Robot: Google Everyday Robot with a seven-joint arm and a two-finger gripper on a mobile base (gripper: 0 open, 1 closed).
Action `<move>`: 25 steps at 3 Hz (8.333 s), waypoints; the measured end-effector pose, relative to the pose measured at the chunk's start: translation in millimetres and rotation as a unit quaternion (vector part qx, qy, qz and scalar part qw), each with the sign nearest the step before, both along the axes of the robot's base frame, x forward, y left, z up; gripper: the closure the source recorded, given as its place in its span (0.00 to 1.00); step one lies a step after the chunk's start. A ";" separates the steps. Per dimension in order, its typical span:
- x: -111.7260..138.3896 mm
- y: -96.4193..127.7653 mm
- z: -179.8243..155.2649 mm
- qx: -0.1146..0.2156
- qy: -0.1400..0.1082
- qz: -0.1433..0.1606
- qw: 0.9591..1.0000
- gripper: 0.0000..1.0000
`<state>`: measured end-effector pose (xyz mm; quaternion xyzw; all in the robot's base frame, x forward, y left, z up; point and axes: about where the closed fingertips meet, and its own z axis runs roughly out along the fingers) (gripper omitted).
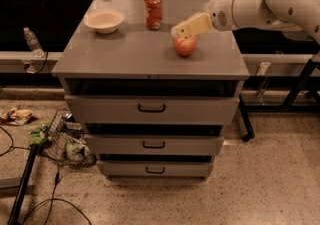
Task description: Place coke can into paper bowl
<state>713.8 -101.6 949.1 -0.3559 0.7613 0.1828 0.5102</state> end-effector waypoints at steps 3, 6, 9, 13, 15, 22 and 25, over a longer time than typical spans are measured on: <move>57.7 51.5 -20.6 0.012 -0.011 -0.034 0.999 0.00; 166.0 122.6 -40.2 0.055 -0.025 -0.024 0.998 0.00; 221.5 112.4 -58.7 0.061 -0.058 -0.054 0.995 0.49; 172.9 236.7 18.2 0.149 -0.058 0.035 0.986 1.00; 162.4 297.8 19.8 0.154 -0.070 0.086 0.982 1.00; 182.6 309.1 -47.6 0.051 -0.095 0.119 0.987 0.00; 203.8 207.0 -8.9 0.029 -0.103 0.058 0.993 0.00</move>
Offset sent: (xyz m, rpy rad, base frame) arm 0.0388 0.0440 -0.0178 0.0058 -0.0036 -0.0899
